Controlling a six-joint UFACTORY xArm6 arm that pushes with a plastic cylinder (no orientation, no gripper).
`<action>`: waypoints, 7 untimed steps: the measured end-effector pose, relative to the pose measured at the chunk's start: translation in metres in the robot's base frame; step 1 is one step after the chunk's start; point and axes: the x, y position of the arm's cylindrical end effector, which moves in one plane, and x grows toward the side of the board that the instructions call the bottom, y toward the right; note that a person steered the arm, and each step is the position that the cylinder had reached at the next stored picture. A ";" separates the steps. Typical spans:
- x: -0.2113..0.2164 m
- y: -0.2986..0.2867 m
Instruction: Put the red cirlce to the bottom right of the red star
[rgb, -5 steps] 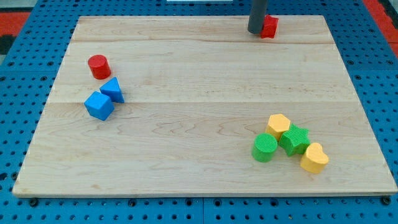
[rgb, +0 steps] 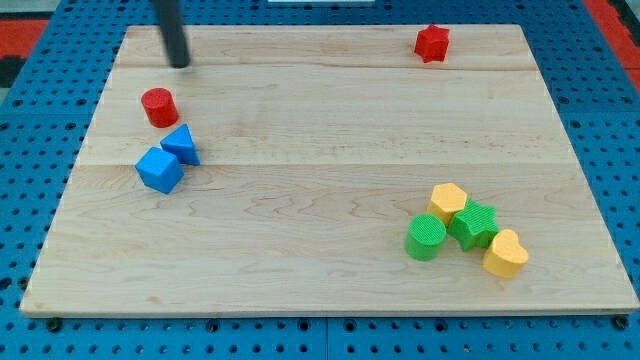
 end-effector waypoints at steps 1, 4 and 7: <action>0.059 -0.060; 0.047 0.087; 0.087 0.136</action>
